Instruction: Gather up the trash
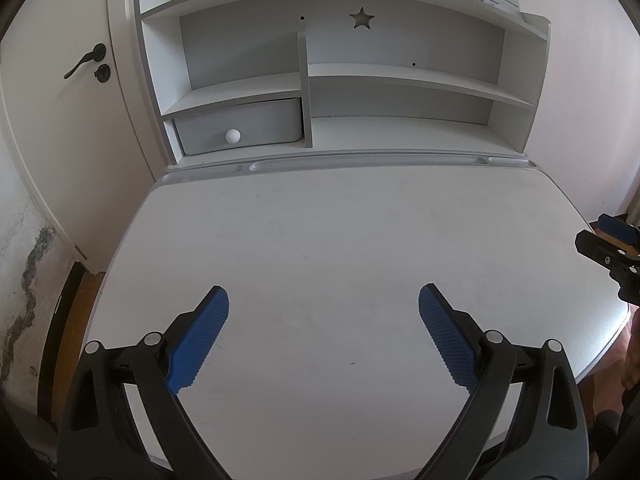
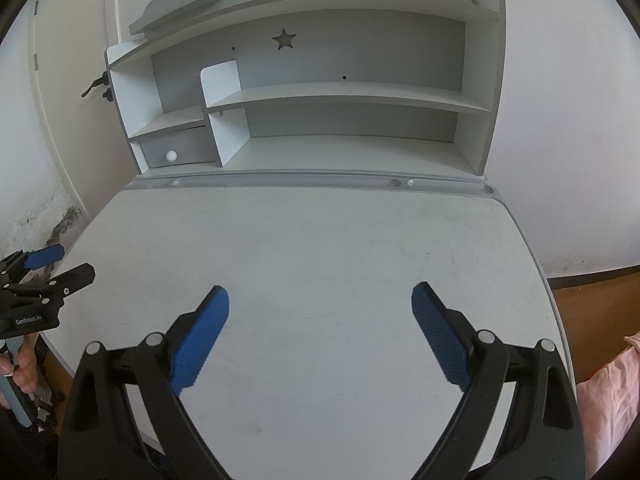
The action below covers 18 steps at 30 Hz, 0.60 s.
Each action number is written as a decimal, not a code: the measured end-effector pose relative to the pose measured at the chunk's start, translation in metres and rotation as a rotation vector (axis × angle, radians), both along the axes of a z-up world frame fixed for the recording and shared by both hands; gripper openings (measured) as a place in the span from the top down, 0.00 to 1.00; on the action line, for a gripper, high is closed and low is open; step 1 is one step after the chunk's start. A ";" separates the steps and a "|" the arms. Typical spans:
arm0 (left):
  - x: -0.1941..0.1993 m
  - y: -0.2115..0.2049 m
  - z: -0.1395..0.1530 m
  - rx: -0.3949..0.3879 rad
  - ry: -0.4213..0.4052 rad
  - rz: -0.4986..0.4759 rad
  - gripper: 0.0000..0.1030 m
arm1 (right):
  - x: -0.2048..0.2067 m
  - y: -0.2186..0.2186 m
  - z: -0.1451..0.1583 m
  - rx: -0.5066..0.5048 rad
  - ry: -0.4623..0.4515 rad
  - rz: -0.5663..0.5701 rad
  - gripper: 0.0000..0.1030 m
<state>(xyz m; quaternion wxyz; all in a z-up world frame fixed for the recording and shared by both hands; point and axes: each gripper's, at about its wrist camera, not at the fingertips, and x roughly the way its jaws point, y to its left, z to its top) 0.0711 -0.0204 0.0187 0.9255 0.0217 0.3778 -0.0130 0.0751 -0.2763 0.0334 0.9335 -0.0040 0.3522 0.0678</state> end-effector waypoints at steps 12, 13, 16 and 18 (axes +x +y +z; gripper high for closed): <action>-0.002 -0.002 0.001 0.002 -0.003 -0.001 0.10 | -0.005 0.002 0.003 0.003 -0.010 0.002 0.13; -0.002 -0.002 0.001 0.002 -0.003 -0.002 0.10 | -0.005 0.002 0.004 0.003 -0.010 0.003 0.13; -0.002 -0.002 0.001 0.002 -0.003 -0.003 0.10 | -0.005 0.001 0.004 0.003 -0.012 0.003 0.13; -0.002 -0.003 0.001 0.003 -0.002 -0.004 0.10 | -0.005 0.001 0.004 0.003 -0.011 0.004 0.13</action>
